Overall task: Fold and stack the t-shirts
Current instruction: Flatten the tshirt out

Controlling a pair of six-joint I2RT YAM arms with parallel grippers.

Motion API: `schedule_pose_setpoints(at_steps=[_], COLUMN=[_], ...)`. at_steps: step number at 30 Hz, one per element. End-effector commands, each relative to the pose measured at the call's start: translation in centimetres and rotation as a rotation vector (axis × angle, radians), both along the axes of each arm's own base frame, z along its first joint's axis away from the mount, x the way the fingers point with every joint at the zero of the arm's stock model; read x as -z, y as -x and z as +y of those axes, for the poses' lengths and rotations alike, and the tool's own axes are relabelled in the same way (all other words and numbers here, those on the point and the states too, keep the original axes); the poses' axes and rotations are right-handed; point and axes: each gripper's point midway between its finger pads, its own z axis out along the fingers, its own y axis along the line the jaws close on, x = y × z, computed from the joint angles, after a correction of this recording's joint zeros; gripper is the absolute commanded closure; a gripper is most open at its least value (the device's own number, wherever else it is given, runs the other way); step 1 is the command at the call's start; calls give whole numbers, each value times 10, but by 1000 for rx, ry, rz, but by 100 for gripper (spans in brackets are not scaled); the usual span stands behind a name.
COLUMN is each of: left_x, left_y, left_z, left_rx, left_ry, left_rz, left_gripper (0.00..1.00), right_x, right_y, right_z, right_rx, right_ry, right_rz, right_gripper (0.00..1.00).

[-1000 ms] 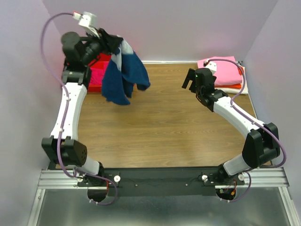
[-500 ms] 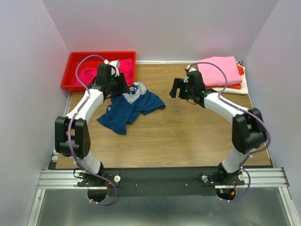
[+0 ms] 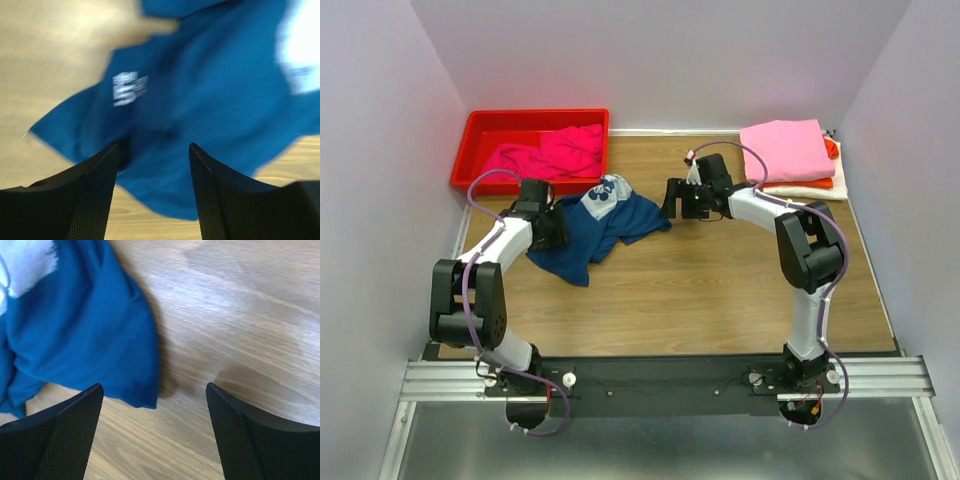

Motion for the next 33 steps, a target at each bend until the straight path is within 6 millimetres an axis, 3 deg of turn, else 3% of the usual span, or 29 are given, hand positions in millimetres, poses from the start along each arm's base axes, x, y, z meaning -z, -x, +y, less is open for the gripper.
schedule_pose_setpoints(at_steps=[1,6,11,13,16,17,19,20,21,23,28,29,31,32,33], left_x=[9,23,32,37,46,47,45,37,30,9,-92,-126,-158,-189,-203], left_y=[11,25,27,27,29,28,26,19,14,3,-47,-57,-64,-69,-71], left_z=[22,35,34,27,17,13,9,8,6,8,29,33,35,38,38], left_rx=[-77,-97,-93,-69,-41,-29,-17,-11,2,3,-41,-47,-43,-42,-36], left_ry=[-32,-29,-27,8,55,80,98,107,112,100,35,29,25,16,20], left_rz=[44,99,124,127,138,133,120,89,65,12,-229,-307,-385,-458,-493], left_gripper=[34,33,34,37,52,76,99,100,100,100,100,100,100,100,100], right_x=[6,10,8,10,14,12,9,5,-3,-14,-69,-95,-117,-142,-153], right_y=[9,12,8,7,8,8,9,8,8,5,-6,-11,-13,-16,-17], right_z=[17,24,31,31,33,33,33,32,32,28,5,-5,-17,-28,-35], right_rx=[-93,-123,-139,-142,-148,-151,-151,-148,-144,-122,-22,16,45,81,89], right_ry=[-41,-65,-76,-77,-81,-86,-86,-85,-86,-75,-26,-21,2,8,23], right_rz=[26,45,39,42,56,55,53,46,34,7,-111,-170,-224,-284,-313], right_gripper=[12,16,20,27,42,46,63,72,87,97,100,100,100,100,100])
